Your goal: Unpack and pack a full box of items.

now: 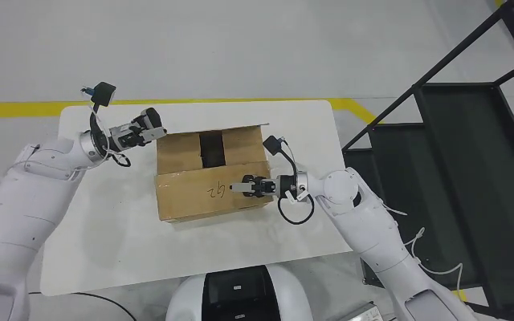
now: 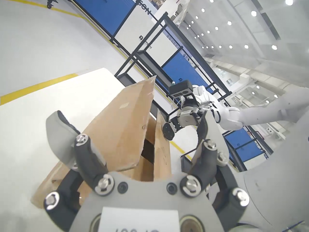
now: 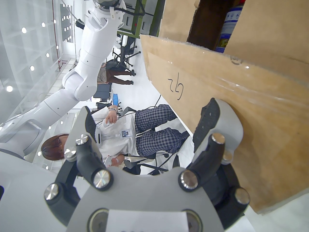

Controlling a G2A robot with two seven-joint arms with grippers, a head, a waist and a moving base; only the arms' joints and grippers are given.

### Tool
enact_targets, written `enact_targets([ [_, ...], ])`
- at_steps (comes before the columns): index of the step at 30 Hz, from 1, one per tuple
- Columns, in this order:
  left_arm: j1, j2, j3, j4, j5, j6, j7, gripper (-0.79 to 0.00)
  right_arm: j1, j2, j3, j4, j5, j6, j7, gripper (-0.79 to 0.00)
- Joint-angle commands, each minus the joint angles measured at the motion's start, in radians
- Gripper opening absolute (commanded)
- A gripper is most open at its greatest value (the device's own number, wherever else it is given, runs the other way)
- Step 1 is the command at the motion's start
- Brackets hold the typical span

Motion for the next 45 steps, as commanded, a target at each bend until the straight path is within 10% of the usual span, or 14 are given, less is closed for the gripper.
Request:
enact_targets([
  [1, 0.002, 0.005, 0.006, -0.008, -0.002, 0.000, 0.000, 0.000, 0.000, 0.000, 0.000, 0.000, 0.000, 0.000, 0.000, 0.000],
  [37, 0.032, 0.013, -0.044, -0.049, 0.029, 0.066, 0.085, -0.009, 0.000, 0.000, 0.000, 0.000, 0.000, 0.000, 0.000, 0.000],
  [38, 0.038, 0.015, -0.052, -0.055, 0.028, 0.071, 0.094, -0.785, 0.000, 0.000, 0.000, 0.000, 0.000, 0.000, 0.000, -0.071],
  [41, 0.040, 0.015, -0.053, -0.058, 0.030, 0.070, 0.094, -0.785, 0.000, 0.000, 0.000, 0.000, 0.000, 0.000, 0.000, 0.000],
  [43, 0.040, 0.015, -0.053, -0.058, 0.030, 0.070, 0.094, -0.234, 0.000, 0.000, 0.000, 0.000, 0.000, 0.000, 0.000, 0.000],
  [45, 0.040, 0.015, -0.053, -0.058, 0.030, 0.070, 0.094, -0.234, 0.000, 0.000, 0.000, 0.000, 0.000, 0.000, 0.000, 0.000],
])
